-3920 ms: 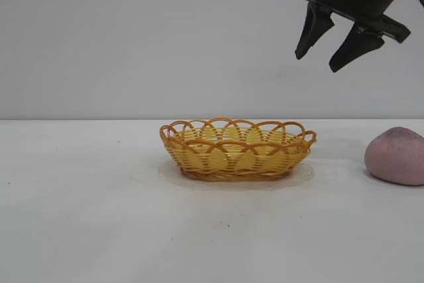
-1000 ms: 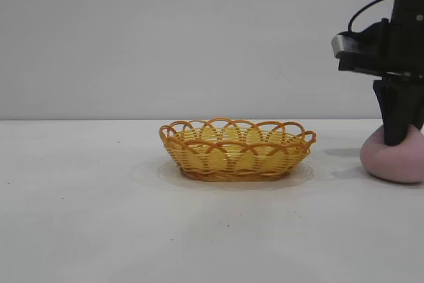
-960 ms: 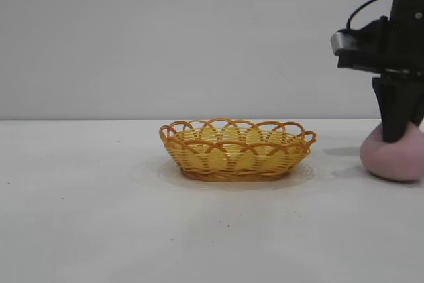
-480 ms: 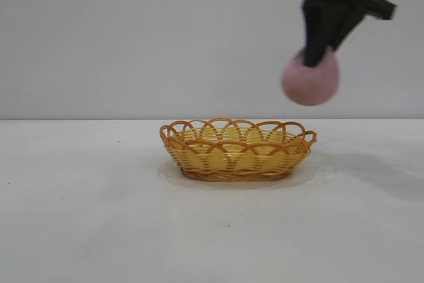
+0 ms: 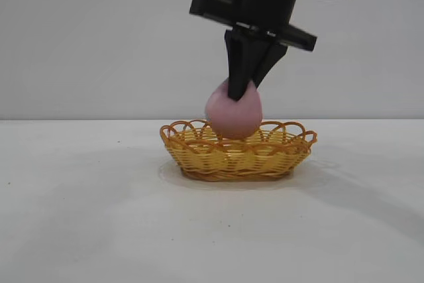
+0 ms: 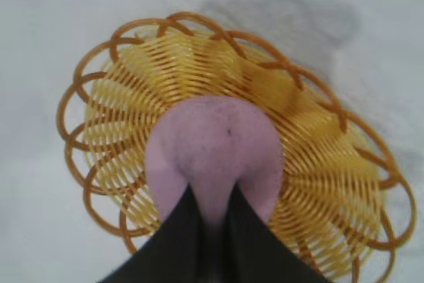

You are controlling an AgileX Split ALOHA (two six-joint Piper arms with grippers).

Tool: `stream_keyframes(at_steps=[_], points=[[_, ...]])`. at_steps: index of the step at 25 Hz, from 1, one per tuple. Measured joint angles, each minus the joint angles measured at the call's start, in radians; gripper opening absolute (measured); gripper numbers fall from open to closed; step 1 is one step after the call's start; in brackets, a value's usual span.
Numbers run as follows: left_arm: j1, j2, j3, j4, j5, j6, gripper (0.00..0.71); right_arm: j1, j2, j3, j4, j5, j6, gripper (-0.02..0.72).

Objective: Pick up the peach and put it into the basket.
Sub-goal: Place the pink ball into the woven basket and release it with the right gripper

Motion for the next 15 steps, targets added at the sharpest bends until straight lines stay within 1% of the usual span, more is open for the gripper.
stream_keyframes(at_steps=[2,3,9,15], points=[[0.0,0.0,0.0,0.0,0.0,0.0,0.433,0.0,0.012,0.0,-0.003,-0.006,0.0,0.062],[0.0,0.0,0.0,0.0,0.0,0.0,0.433,0.0,0.014,0.0,-0.006,-0.009,0.0,0.128],[0.0,0.0,0.0,0.0,0.0,0.0,0.433,0.0,0.018,0.0,-0.013,-0.012,0.0,0.295],[0.0,0.0,0.0,0.0,0.0,0.0,0.433,0.0,0.018,-0.002,-0.013,0.013,0.006,0.492]])
